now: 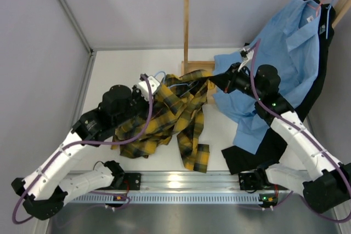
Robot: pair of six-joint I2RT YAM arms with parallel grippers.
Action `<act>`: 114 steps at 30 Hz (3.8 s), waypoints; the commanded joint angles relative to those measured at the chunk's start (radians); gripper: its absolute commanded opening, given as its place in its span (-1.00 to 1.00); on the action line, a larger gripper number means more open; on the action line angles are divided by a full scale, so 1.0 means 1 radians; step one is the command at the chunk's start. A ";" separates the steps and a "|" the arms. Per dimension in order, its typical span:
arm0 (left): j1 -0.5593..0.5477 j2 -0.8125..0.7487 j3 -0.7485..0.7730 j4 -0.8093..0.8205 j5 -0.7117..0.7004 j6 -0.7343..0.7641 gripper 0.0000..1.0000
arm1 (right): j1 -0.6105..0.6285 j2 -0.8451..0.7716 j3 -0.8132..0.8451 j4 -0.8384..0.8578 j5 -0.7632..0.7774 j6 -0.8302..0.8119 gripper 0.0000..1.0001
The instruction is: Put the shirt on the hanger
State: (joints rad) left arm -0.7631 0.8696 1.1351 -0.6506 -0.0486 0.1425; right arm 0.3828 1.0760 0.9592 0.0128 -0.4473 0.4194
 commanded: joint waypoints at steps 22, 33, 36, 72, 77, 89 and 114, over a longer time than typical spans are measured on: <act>0.042 0.074 0.063 0.478 0.172 -0.180 -1.00 | 0.078 -0.359 -0.165 -0.086 -0.039 0.027 0.24; 0.042 0.203 0.040 0.459 1.050 -0.081 -1.00 | -0.007 -0.237 0.139 -0.289 -0.451 -0.217 0.23; 0.042 0.246 0.051 0.459 1.090 -0.095 -1.00 | -0.005 -0.208 0.136 -0.188 -0.583 -0.162 0.19; 0.042 0.292 0.133 0.365 0.887 -0.083 0.89 | 0.119 -0.137 0.088 0.185 -0.496 -0.016 -1.00; 0.042 0.120 0.106 0.397 0.383 -0.130 0.96 | 0.103 -0.178 0.108 0.066 -0.292 -0.090 -1.00; 0.042 -0.348 -0.576 0.827 -0.280 -0.314 0.96 | 0.091 -0.218 0.228 -0.094 -0.149 -0.108 -1.00; 0.154 0.014 -0.457 0.717 -0.734 -0.647 -1.00 | 0.085 -0.376 0.181 -0.168 -0.024 -0.163 -1.00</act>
State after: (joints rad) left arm -0.6491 0.8577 0.6418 0.1310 -0.7307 -0.3965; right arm 0.4797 0.7395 1.1252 -0.1787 -0.5377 0.2794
